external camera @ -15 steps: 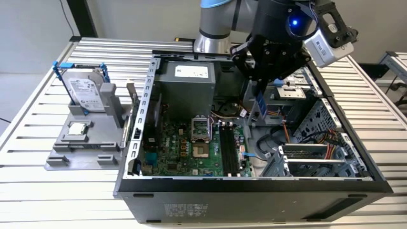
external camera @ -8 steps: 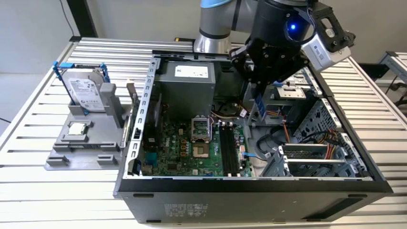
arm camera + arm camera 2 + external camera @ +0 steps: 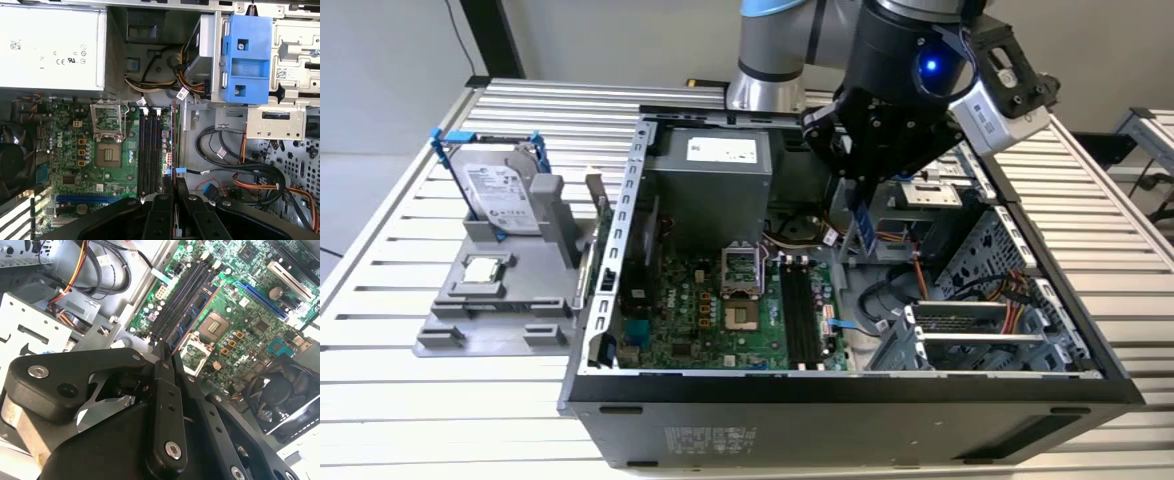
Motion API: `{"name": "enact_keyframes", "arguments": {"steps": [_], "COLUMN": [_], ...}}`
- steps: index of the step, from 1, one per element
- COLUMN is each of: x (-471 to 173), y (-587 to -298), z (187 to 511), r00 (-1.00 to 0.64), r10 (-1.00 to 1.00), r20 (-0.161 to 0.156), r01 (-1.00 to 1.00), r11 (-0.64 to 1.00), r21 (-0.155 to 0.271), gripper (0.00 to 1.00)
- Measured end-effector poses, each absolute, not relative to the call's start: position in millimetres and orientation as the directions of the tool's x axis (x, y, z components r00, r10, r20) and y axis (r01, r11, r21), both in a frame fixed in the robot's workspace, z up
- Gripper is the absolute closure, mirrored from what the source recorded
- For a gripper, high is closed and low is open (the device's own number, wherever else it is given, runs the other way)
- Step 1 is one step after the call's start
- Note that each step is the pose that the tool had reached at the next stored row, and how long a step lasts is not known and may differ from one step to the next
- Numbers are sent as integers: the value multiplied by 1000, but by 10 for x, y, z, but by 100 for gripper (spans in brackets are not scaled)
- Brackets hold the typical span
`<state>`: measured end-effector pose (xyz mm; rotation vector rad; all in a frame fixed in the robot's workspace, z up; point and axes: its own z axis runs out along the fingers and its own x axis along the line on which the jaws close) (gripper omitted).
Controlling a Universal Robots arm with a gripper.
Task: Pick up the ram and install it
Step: 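Insert the ram into the slot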
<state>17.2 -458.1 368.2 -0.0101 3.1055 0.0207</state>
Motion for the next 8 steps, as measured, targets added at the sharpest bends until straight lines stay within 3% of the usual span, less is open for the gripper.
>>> {"name": "enact_keyframes", "arguments": {"steps": [8], "x": [172], "y": [-4581], "z": [3666], "r00": [-999], "r10": [-6], "r20": [-36], "r01": [-7], "r11": [1000], "r21": [13], "gripper": [100]}}
